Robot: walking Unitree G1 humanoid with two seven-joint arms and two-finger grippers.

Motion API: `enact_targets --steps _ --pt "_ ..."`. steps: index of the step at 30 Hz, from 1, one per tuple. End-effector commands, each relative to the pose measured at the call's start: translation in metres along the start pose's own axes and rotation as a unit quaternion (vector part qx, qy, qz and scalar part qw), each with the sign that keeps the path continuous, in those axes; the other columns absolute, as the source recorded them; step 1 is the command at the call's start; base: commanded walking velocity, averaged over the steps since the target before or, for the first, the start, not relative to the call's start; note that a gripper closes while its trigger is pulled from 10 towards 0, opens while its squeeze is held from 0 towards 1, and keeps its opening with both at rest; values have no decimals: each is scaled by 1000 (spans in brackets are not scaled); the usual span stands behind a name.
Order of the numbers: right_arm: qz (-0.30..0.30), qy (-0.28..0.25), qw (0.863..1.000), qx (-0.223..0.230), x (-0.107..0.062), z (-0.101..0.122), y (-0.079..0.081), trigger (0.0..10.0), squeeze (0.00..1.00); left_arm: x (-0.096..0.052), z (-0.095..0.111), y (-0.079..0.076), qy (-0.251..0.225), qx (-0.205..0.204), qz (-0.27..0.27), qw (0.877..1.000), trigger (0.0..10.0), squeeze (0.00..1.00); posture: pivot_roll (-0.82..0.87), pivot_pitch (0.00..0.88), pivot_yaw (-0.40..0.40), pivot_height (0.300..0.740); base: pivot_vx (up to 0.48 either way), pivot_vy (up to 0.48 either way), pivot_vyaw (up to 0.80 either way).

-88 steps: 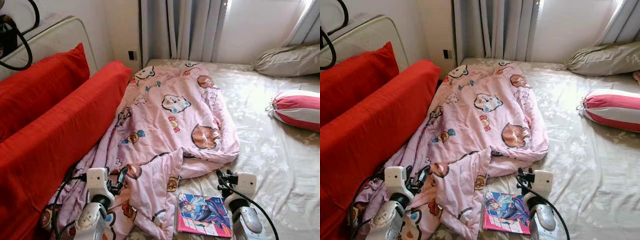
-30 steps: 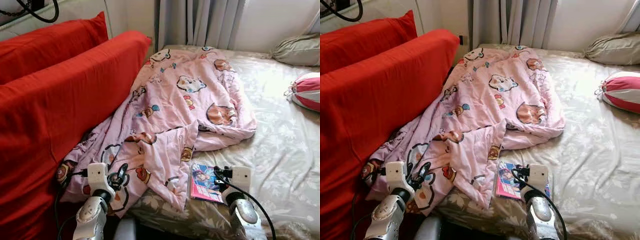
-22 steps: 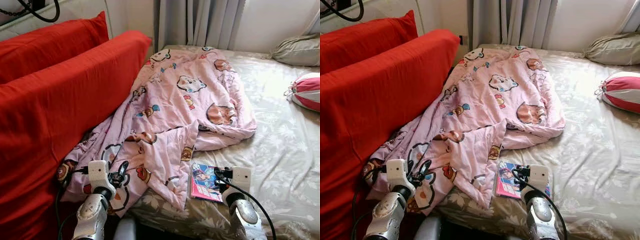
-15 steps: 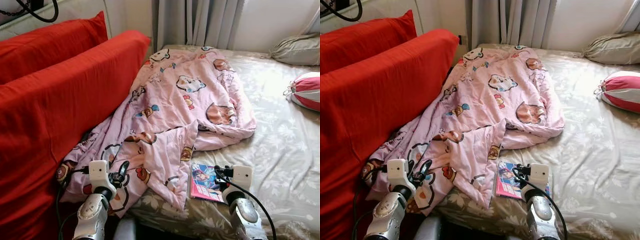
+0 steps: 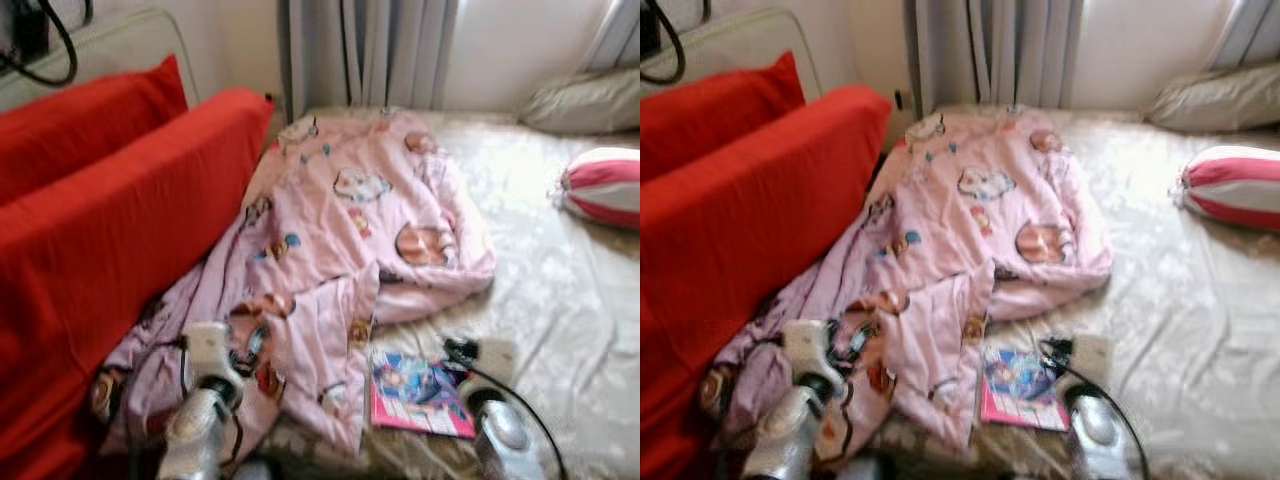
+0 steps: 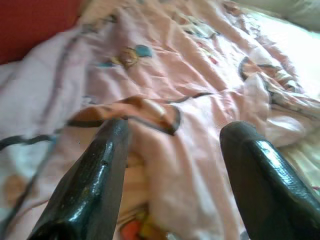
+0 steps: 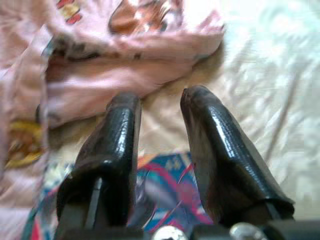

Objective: Clean up the room

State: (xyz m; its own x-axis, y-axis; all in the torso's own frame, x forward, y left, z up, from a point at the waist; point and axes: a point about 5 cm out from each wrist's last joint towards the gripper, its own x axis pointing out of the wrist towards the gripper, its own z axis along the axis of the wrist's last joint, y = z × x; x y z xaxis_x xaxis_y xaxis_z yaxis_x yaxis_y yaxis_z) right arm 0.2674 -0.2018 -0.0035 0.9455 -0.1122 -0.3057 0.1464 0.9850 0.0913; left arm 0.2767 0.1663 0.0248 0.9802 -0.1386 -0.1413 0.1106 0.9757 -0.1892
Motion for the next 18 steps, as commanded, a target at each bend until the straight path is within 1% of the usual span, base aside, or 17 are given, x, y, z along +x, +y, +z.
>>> enact_targets --steps 1,4,8,9,14,18 --pt "6 -3 1000 8 1 0 11 10000 0 -5 2 13 -3 4 17 1000 10000 0 45 0 -17 640 0 0 0" --pt "-5 5 1000 26 1 -2 10 10000 0 -7 0 14 0 6 17 1000 10000 0 51 0 -17 640 0 0 0" --pt "-11 17 1000 12 2 -4 9 10000 0 -8 0 15 1 8 18 1000 10000 0 49 3 -16 640 0 0 0" --pt "-12 17 1000 9 2 -4 9 10000 0 -8 0 15 1 8 18 1000 10000 0 47 18 -17 640 0 0 0" --pt "-16 0 1000 22 2 -1 10 10000 0 -9 0 18 2 10 20 1000 10000 0 46 24 -12 640 0 0 0" --pt "-15 -2 1000 20 2 0 11 10000 0 -10 0 17 3 10 19 1000 10000 0 52 18 -11 640 0 0 0"
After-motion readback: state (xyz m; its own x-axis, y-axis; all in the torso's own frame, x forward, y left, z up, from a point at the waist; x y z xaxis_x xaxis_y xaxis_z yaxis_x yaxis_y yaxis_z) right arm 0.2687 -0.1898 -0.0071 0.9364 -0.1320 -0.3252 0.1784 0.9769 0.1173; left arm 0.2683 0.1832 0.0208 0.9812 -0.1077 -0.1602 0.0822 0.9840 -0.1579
